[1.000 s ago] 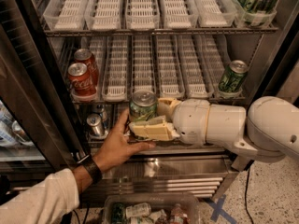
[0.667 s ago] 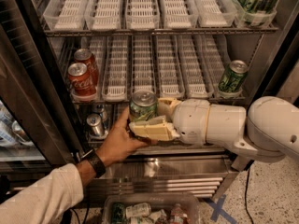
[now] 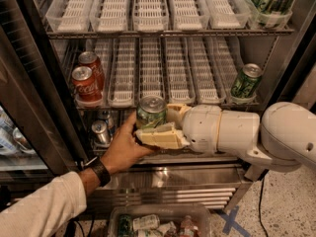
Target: Pick green can from middle shelf of fridge
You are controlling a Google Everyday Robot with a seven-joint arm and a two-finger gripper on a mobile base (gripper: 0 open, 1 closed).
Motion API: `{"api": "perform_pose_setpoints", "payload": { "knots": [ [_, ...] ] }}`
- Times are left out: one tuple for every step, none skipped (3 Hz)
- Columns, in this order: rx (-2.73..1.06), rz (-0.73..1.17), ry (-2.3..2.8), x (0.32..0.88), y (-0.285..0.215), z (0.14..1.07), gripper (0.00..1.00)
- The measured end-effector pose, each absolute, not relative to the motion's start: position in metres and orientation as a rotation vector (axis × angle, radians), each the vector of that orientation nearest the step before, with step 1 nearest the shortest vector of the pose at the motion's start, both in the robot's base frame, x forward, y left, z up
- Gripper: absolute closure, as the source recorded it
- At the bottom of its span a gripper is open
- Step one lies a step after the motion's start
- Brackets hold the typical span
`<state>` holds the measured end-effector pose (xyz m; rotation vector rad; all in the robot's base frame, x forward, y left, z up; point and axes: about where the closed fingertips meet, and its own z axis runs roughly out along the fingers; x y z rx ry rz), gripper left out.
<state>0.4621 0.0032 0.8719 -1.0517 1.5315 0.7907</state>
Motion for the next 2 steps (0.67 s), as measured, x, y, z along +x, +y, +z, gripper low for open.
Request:
{"api": "perform_pose_setpoints", "payload": {
  "knots": [
    [-1.052,0.791,1.532,0.4620,0.0033,0.8719,0.12],
    [-1.052,0.791,1.532,0.4620,0.0033,0.8719,0.00]
  ]
}}
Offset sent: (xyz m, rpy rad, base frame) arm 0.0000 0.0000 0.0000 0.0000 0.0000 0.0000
